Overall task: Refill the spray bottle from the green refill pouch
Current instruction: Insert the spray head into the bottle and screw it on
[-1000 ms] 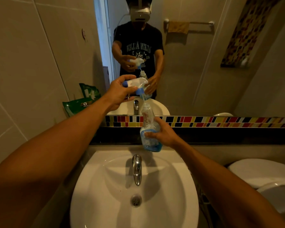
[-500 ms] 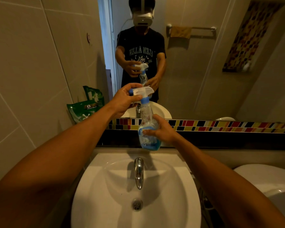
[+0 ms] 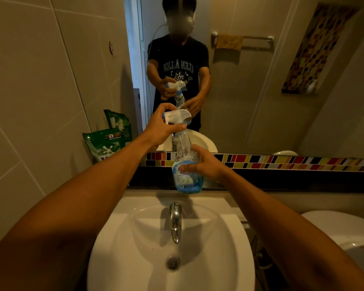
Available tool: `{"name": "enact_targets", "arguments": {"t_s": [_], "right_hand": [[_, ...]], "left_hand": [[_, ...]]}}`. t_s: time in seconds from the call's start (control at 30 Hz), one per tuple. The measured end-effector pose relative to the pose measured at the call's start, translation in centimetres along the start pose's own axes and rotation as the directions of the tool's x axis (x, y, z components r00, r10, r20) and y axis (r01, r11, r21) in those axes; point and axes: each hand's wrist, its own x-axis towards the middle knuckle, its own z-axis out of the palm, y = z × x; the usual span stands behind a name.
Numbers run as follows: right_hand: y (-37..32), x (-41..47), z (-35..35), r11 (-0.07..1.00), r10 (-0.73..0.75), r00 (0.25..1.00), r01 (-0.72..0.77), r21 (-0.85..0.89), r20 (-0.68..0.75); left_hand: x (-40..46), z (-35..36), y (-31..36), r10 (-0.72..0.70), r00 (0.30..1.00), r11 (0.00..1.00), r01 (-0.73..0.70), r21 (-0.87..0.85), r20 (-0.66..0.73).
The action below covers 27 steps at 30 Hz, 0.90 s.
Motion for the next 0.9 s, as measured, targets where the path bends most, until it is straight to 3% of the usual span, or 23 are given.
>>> {"name": "enact_targets", "arguments": {"t_s": [0.2, 0.9], "right_hand": [[0.3, 0.1, -0.1, 0.999, 0.005, 1.000, -0.006, 0.044, 0.014], [-0.6, 0.5, -0.8, 1.000, 0.002, 1.000, -0.002, 0.017, 0.029]], "left_hand": [[0.4, -0.1, -0.1, -0.039, 0.998, 0.999, 0.041, -0.031, 0.058], [0.7, 0.9, -0.3, 0.032, 0.999, 0.999, -0.033, -0.036, -0.032]]}}
